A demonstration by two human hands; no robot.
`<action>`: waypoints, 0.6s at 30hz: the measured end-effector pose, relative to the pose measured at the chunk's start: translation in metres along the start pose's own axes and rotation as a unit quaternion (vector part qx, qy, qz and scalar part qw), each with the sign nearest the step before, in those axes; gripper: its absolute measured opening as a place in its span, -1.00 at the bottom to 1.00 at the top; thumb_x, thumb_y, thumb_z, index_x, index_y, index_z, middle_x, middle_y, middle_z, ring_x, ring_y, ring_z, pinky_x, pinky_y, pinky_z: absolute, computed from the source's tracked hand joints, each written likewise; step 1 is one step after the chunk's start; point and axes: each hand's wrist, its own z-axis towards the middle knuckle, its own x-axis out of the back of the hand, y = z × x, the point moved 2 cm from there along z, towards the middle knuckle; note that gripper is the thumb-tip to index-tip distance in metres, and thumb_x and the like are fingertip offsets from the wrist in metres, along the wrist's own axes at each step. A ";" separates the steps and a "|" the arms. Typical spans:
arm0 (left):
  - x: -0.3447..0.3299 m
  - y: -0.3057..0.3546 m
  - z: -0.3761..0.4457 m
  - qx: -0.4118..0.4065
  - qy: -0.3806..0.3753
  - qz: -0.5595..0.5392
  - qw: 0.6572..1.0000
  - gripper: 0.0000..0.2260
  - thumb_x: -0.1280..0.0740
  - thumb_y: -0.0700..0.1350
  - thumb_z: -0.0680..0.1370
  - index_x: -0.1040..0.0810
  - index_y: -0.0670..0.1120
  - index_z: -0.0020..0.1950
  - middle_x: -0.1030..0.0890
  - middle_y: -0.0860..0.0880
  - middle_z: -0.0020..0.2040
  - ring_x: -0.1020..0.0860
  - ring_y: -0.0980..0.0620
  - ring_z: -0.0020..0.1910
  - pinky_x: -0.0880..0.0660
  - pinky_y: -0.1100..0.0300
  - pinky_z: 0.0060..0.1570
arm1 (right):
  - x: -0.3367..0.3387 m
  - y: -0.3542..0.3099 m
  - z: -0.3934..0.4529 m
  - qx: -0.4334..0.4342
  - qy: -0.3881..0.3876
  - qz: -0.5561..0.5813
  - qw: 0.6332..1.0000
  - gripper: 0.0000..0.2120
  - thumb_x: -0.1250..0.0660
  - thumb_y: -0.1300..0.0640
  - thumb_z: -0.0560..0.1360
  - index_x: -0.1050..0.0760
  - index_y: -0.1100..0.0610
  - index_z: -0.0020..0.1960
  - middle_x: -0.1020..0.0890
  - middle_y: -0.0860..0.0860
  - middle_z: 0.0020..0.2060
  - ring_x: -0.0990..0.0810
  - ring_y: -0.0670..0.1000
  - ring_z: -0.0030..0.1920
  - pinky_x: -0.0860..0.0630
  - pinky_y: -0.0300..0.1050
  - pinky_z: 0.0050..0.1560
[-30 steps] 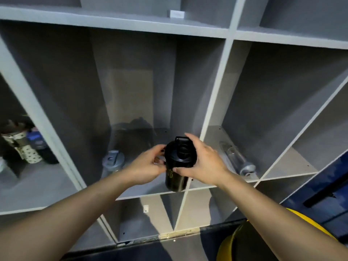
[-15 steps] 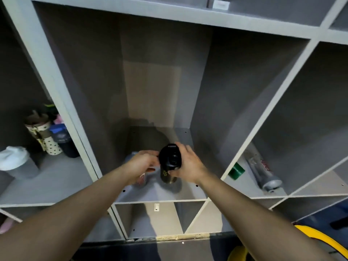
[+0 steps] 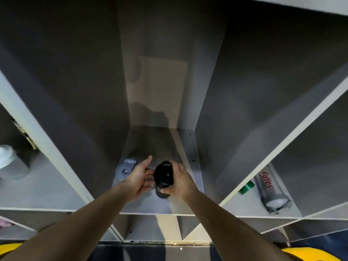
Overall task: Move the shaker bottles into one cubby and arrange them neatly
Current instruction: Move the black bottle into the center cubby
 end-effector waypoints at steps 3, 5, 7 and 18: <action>-0.001 -0.003 0.006 -0.004 0.011 0.006 1.000 -0.51 -0.15 0.30 0.54 -0.46 -0.10 0.15 -0.54 -0.02 -0.13 -0.45 0.00 -0.07 -0.38 0.13 -0.08 | -0.006 0.007 0.002 0.002 0.002 0.002 1.000 -0.03 -0.63 -0.08 0.22 -0.18 -0.07 0.48 -0.41 0.00 0.38 -0.50 0.11 0.33 -0.46 -0.04 0.33; -0.002 -0.004 0.009 -0.007 0.015 0.003 1.000 -0.47 -0.15 0.29 0.55 -0.44 -0.10 0.27 -0.53 0.00 -0.12 -0.47 0.03 -0.08 -0.37 0.09 -0.02 | -0.009 0.009 0.003 0.003 0.006 0.006 1.000 -0.03 -0.63 -0.10 0.22 -0.16 -0.08 0.48 -0.41 -0.01 0.39 -0.50 0.10 0.33 -0.47 -0.05 0.34; 0.000 -0.006 0.012 -0.008 0.022 0.006 1.000 -0.42 -0.15 0.29 0.55 -0.43 -0.14 0.33 -0.52 0.00 -0.13 -0.46 0.00 -0.03 -0.35 0.08 0.05 | -0.011 0.010 0.004 0.008 0.007 0.003 1.000 -0.03 -0.63 -0.09 0.23 -0.16 -0.07 0.49 -0.41 0.00 0.39 -0.49 0.09 0.34 -0.45 -0.06 0.35; -0.007 -0.001 0.002 -0.052 0.016 0.035 0.998 -0.60 -0.17 0.19 0.59 -0.51 -0.13 0.08 -0.58 0.00 -0.04 -0.54 0.03 0.06 -0.38 0.21 0.09 | -0.013 0.008 0.001 0.000 -0.006 -0.011 1.000 0.13 -0.65 -0.11 0.17 -0.02 -0.11 0.52 -0.33 0.00 0.47 -0.47 0.15 0.38 -0.47 0.02 0.35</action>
